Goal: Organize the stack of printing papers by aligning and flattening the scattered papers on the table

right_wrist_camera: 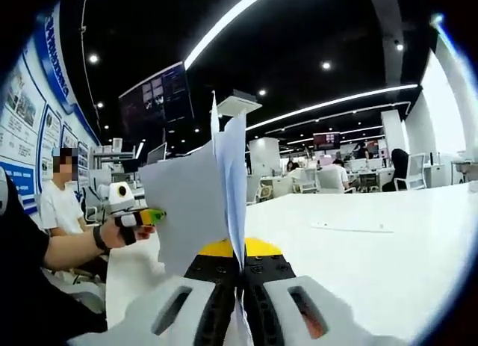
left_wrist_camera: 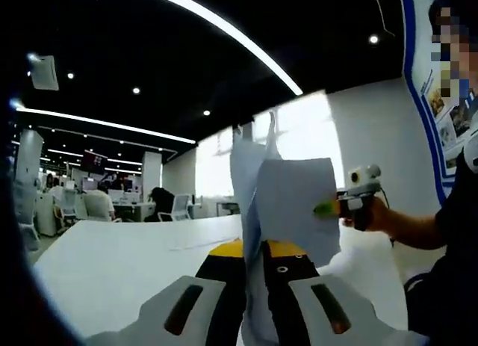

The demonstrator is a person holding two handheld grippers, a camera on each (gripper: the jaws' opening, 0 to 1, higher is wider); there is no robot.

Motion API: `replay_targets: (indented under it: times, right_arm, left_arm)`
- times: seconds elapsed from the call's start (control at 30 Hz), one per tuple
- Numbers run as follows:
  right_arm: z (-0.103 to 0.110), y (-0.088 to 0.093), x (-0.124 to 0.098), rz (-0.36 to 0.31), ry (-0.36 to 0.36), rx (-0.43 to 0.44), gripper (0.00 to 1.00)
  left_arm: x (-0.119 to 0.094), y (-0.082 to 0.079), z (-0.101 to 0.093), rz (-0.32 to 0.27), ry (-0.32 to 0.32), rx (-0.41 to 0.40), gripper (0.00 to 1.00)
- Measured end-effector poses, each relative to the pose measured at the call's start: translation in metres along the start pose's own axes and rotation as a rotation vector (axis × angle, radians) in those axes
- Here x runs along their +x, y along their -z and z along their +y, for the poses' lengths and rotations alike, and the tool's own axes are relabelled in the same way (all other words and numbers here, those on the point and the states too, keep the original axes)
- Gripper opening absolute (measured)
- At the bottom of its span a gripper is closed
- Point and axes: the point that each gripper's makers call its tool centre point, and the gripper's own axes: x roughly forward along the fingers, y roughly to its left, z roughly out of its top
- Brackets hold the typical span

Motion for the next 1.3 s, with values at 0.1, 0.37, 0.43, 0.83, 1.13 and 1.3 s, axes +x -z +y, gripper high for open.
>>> replay_targets:
  times: [0.1, 0.37, 0.43, 0.83, 1.13, 1.3]
  right_arm:
    - [-0.002, 0.009, 0.0, 0.018, 0.005, -0.031, 0.0]
    - [-0.006, -0.001, -0.004, -0.013, -0.026, 0.0, 0.14]
    - [-0.004, -0.001, -0.005, -0.006, -0.045, 0.013, 0.14]
    - [0.014, 0.027, 0.002, 0.084, -0.086, -0.019, 0.02]
    - [0.011, -0.012, 0.006, 0.003, -0.004, -0.133, 0.0]
    - [0.003, -0.01, 0.009, 0.02, 0.027, -0.113, 0.0]
  left_arm:
    - [-0.001, 0.01, 0.005, 0.022, -0.007, -0.02, 0.14]
    - [-0.004, 0.009, 0.016, 0.041, -0.023, -0.026, 0.21]
    - [-0.004, 0.007, 0.016, 0.041, -0.017, -0.023, 0.21]
    - [-0.004, 0.02, 0.021, 0.055, -0.008, -0.01, 0.17]
    - [0.011, -0.021, 0.004, -0.012, -0.003, 0.097, 0.09]
    - [0.015, -0.017, 0.007, -0.008, -0.017, 0.109, 0.09]
